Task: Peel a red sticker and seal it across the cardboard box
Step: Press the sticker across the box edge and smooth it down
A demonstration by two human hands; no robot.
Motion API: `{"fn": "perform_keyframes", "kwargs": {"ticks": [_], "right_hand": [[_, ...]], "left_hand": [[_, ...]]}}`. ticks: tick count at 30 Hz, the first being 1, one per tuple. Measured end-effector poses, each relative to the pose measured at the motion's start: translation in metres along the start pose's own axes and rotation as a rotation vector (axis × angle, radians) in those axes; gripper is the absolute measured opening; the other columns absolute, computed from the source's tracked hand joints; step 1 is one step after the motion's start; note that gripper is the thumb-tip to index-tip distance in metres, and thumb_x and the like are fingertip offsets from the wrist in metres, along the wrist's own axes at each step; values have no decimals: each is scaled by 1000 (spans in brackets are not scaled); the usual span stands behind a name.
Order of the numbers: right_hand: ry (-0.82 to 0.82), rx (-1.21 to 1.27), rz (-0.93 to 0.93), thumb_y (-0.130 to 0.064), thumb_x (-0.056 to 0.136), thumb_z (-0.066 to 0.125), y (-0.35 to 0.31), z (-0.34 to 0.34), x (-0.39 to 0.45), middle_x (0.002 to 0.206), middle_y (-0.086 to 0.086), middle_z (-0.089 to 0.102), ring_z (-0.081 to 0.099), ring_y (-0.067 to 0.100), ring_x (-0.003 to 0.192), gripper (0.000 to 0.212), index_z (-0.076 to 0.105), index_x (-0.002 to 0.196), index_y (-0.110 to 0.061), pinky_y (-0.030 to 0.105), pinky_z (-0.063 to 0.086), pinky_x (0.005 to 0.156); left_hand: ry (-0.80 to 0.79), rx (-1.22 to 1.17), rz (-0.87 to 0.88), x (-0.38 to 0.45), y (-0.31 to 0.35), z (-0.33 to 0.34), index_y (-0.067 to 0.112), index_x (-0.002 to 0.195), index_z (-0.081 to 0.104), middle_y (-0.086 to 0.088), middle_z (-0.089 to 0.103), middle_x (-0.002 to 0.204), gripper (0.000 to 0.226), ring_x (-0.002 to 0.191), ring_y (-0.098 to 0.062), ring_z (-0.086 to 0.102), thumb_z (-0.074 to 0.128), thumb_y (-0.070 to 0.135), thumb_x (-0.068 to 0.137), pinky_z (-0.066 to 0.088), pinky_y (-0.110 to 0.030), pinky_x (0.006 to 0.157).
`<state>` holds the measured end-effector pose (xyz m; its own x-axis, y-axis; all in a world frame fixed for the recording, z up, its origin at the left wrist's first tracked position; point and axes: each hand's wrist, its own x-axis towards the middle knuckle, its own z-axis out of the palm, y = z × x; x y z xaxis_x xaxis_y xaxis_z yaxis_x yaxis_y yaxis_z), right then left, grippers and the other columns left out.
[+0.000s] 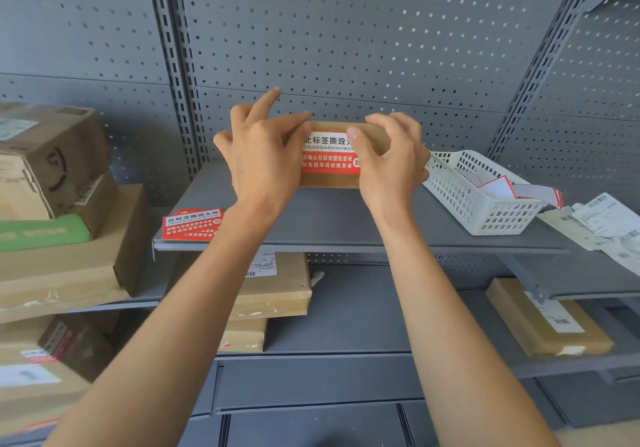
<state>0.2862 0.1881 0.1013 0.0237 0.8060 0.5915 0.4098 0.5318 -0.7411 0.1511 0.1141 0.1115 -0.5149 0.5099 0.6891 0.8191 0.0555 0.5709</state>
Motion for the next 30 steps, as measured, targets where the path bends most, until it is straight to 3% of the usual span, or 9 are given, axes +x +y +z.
{"fn": "perform_keyframes", "kwargs": {"ticks": [9,11,13,16,19,22,26,28,30], "right_hand": [[7,57,-44,-27,101,55,7,-8,3,144,-6,56,47,26,129,27,73,122,-30,52,40,107],[-31,20,-48,-41,98,57,4,-8,0,149,-8,50,43,25,133,33,69,127,-32,50,36,109],[-95,-56,-56,-61,87,62,2,-8,-3,156,-11,41,37,24,140,53,63,134,-35,46,30,109],[-143,-103,-95,-68,78,68,5,-10,-4,160,-11,34,33,25,144,70,57,140,-37,50,29,114],[-171,-58,-111,-61,80,69,11,-15,-2,159,-8,37,34,26,143,65,59,139,-35,53,30,115],[-188,-31,-130,-42,89,71,15,-22,-2,159,-4,40,35,27,142,53,59,140,-31,46,30,116],[-196,-31,-145,-19,99,60,20,-27,-2,160,-1,41,36,28,144,47,55,146,-25,48,30,119],[-221,-53,-129,-32,98,61,16,-28,-5,163,-4,36,31,27,147,51,51,149,-28,47,27,121],[-263,-103,-120,-53,88,68,11,-27,-9,166,-6,28,24,26,150,70,46,151,-32,45,23,119]], "left_hand": [[-33,44,91,-1,-12,-4,33,125,72,2,54,152,30,131,-25,45,50,28,105,23,-42,94],[-46,56,104,-2,-14,-6,33,126,71,2,52,153,30,132,-25,44,52,37,103,23,-42,95],[-79,86,132,-4,-15,-9,34,129,69,3,50,156,40,133,-24,43,59,53,96,26,-44,99],[-126,117,191,-4,-19,-12,35,135,65,3,45,159,55,135,-24,42,66,62,87,27,-47,102],[-151,81,221,-1,-25,-14,37,137,64,2,44,160,52,138,-24,41,68,56,89,24,-43,105],[-179,36,243,3,-33,-19,33,138,64,-2,45,159,47,140,-27,41,69,45,92,23,-39,107],[-178,-38,288,4,-45,-24,23,133,68,-10,50,155,38,138,-34,46,66,29,95,36,-56,110],[-177,-6,295,1,-44,-23,24,135,67,-9,50,155,40,142,-34,44,64,33,96,30,-53,110],[-181,47,285,-3,-40,-22,26,138,64,-6,48,157,52,146,-31,39,65,48,91,26,-51,112]]}}
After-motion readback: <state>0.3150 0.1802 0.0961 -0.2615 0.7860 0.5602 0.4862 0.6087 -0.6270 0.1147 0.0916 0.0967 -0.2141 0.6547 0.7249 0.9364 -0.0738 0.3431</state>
